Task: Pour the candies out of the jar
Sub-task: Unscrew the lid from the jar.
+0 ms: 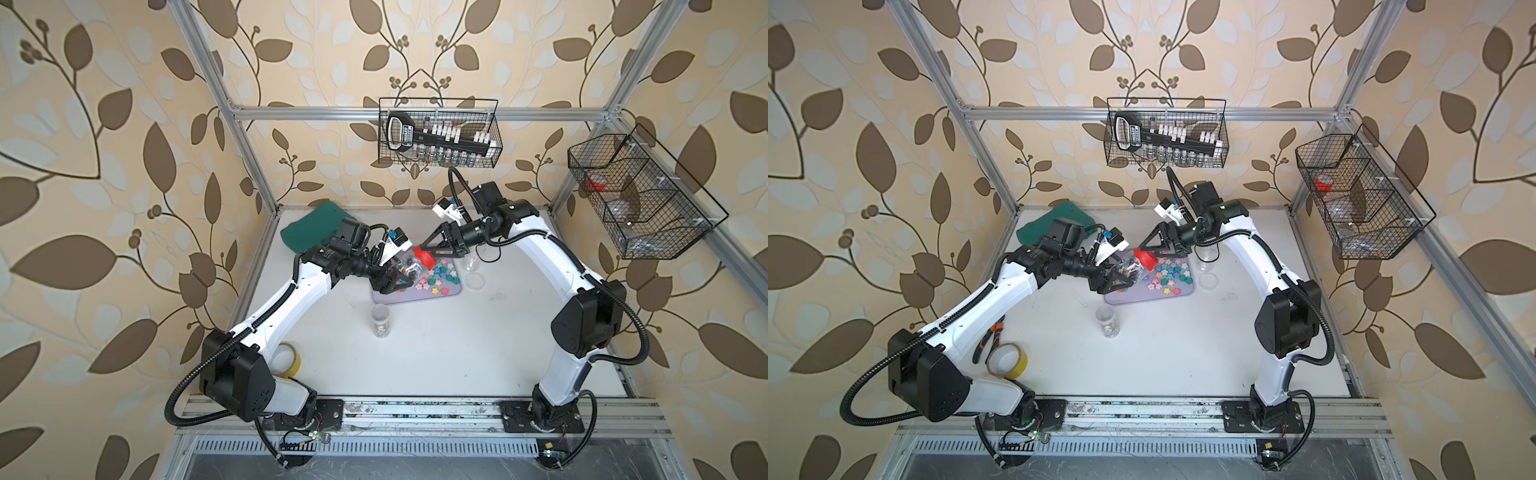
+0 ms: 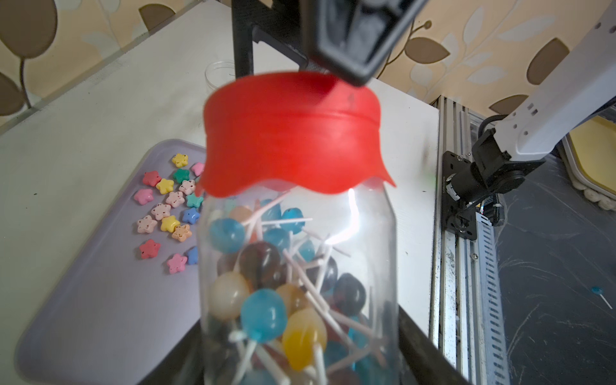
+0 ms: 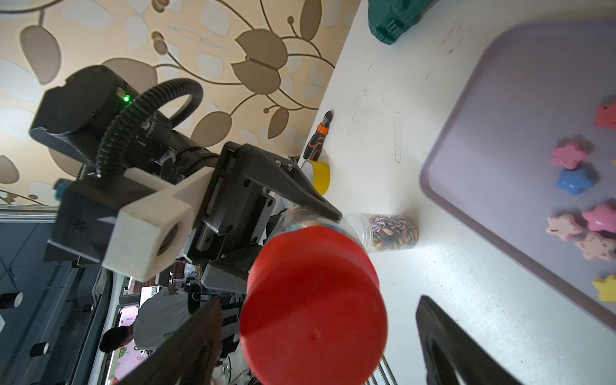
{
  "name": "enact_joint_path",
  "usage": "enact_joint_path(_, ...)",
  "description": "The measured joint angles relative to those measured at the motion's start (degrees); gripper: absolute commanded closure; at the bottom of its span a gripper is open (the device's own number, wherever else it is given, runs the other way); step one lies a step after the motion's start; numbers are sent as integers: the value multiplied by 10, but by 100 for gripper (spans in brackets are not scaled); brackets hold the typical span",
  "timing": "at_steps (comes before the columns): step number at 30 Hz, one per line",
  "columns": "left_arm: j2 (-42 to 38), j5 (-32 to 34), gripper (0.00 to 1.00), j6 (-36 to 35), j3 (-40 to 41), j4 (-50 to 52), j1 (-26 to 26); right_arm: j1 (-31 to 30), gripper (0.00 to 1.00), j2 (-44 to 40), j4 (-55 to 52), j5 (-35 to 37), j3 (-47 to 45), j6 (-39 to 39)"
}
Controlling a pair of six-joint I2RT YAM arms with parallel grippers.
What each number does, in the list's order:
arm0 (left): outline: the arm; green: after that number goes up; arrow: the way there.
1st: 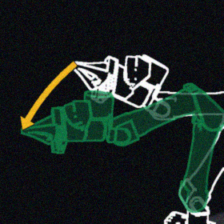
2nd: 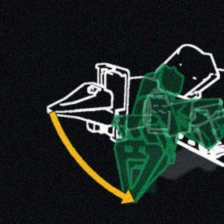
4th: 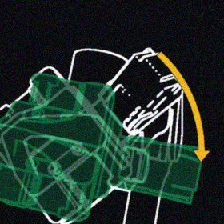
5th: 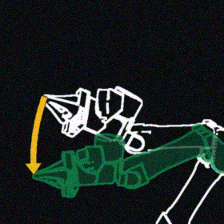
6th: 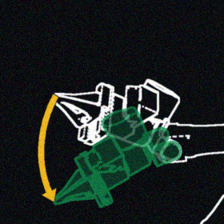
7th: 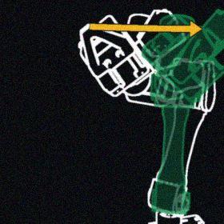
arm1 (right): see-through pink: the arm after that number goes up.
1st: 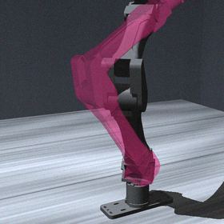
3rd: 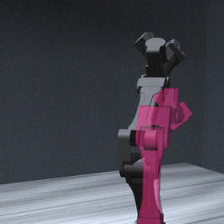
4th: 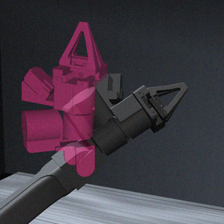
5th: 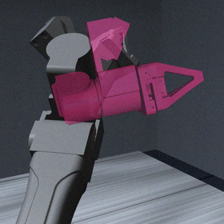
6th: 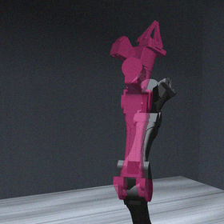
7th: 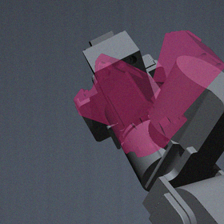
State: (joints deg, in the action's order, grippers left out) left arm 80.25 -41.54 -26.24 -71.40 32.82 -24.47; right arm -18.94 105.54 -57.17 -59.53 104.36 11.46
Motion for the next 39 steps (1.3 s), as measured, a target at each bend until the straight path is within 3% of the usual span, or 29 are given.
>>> enact_joint_path(6,0,10,45,-7,0,2,-3,-4,24,1,-2,-3,0,5)
enact_joint_path(9,0,16,45,-8,0,2,-3,-9,15,1,-3,-3,0,6)
enact_joint_path(14,-5,28,46,-8,0,0,-3,-12,15,1,-3,-3,-16,5)
enact_joint_path(23,-9,42,46,-8,0,0,-3,-12,23,1,-6,-3,-28,-1)
enact_joint_path(39,-9,45,46,-7,0,0,-3,-13,47,1,-8,-9,-23,-10)
